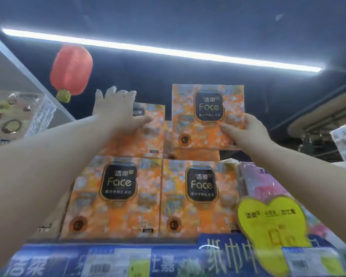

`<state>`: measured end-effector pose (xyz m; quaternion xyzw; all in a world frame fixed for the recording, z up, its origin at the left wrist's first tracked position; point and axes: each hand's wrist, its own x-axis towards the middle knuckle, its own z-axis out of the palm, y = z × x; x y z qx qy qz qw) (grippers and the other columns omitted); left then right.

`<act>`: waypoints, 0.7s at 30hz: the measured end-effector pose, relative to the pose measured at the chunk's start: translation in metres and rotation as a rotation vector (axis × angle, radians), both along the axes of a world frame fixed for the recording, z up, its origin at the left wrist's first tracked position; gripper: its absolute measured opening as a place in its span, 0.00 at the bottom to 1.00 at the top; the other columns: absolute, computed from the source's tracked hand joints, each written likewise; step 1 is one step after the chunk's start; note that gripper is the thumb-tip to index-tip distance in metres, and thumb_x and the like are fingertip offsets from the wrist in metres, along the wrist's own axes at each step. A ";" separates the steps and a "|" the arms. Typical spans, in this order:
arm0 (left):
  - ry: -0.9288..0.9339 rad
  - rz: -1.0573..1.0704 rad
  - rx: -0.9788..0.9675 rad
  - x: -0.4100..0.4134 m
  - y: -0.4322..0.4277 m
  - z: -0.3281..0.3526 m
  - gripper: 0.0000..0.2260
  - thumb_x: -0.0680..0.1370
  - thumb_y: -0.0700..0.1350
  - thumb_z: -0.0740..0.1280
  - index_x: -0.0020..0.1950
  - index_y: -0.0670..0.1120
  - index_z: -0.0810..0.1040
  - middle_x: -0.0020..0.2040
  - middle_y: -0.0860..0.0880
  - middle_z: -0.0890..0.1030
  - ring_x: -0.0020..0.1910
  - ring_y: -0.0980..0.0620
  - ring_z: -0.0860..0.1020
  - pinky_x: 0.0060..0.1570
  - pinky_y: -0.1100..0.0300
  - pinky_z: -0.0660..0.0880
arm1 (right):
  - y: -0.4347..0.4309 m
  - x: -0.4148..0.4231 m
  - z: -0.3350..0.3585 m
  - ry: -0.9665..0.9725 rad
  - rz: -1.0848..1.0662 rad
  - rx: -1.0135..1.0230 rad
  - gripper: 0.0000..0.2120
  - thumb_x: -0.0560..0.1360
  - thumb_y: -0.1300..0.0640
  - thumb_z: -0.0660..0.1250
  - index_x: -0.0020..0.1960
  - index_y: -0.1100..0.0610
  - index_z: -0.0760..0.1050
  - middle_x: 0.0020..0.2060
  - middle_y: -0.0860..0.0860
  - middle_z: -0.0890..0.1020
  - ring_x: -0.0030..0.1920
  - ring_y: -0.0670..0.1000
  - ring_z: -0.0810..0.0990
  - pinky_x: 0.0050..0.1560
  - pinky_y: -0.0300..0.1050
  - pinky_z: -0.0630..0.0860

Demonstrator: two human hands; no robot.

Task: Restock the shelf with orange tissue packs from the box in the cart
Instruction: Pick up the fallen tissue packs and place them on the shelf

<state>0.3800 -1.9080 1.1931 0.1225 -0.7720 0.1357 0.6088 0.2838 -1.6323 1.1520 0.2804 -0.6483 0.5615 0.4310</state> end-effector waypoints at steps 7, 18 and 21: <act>-0.065 -0.067 0.010 -0.004 -0.010 -0.010 0.38 0.66 0.73 0.61 0.68 0.50 0.70 0.67 0.48 0.71 0.68 0.44 0.67 0.65 0.38 0.64 | -0.017 -0.031 -0.008 -0.081 0.044 0.074 0.23 0.67 0.45 0.74 0.58 0.53 0.74 0.51 0.51 0.82 0.51 0.55 0.82 0.51 0.57 0.80; -0.032 -0.106 0.046 -0.008 -0.022 -0.011 0.43 0.68 0.72 0.60 0.76 0.49 0.58 0.78 0.48 0.58 0.77 0.44 0.52 0.70 0.35 0.49 | -0.017 -0.012 -0.004 -0.196 -0.089 0.278 0.15 0.69 0.41 0.72 0.41 0.52 0.73 0.49 0.53 0.82 0.51 0.56 0.81 0.57 0.56 0.77; -0.030 -0.103 0.036 -0.010 -0.024 -0.013 0.43 0.68 0.72 0.59 0.76 0.49 0.58 0.78 0.48 0.57 0.77 0.44 0.51 0.70 0.34 0.50 | -0.016 -0.012 -0.006 -0.190 -0.097 0.276 0.19 0.67 0.40 0.72 0.46 0.53 0.75 0.49 0.52 0.81 0.50 0.55 0.81 0.56 0.55 0.78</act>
